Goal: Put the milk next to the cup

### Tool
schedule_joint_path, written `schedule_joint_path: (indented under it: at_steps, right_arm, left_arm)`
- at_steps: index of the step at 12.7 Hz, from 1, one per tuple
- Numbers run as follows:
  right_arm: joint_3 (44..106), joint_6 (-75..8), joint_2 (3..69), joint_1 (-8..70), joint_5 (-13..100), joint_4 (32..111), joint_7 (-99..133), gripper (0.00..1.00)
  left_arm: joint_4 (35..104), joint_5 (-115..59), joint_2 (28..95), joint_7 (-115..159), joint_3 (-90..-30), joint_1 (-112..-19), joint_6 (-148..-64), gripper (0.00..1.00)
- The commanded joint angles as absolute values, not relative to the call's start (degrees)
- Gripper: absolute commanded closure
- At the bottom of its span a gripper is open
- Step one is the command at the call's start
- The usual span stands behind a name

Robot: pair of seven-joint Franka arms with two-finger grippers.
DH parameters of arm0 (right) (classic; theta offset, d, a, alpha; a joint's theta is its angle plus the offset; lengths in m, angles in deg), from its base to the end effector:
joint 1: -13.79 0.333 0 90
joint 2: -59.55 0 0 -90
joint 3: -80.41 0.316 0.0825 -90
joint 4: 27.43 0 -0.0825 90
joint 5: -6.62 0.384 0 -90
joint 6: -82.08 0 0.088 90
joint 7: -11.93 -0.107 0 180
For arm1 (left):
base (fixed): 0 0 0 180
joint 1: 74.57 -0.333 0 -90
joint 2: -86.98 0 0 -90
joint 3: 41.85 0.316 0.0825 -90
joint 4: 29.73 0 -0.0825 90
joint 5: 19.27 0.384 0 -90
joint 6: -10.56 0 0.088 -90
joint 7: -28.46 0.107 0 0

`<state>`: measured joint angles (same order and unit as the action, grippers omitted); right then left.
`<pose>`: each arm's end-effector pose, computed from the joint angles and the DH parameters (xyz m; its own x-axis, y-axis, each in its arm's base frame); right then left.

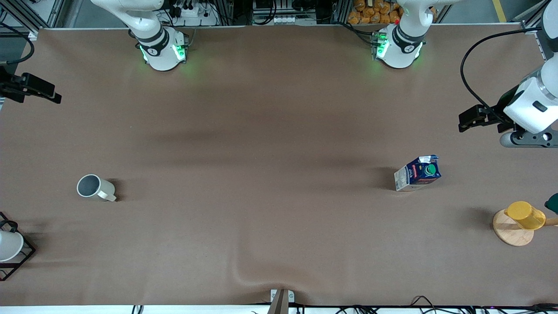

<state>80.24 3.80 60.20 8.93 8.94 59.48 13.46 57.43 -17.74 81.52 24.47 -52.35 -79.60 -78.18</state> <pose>0.5274 -0.0414 0.6392 0.9891 -0.0520 -0.1375 -0.0586 -0.9973 -0.0441 0.5778 -0.0474 0.5927 0.9975 -0.0254 -0.0653 -0.0263 -0.9996 -0.0139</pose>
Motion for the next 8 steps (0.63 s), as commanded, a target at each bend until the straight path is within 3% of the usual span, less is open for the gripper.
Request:
schedule_joint_path:
  at_steps: [1,8]
  right_arm:
    - [80.41,3.33,60.51,8.61,10.04,60.11,13.95,0.00]
    - [80.50,3.15,60.43,9.13,10.04,60.19,13.95,0.00]
  left_arm:
    - [57.90,-17.16,82.67,23.89,-52.40,-79.84,-77.50,0.00]
    - [57.11,-16.45,82.06,24.77,-51.87,-80.02,-78.56,0.00]
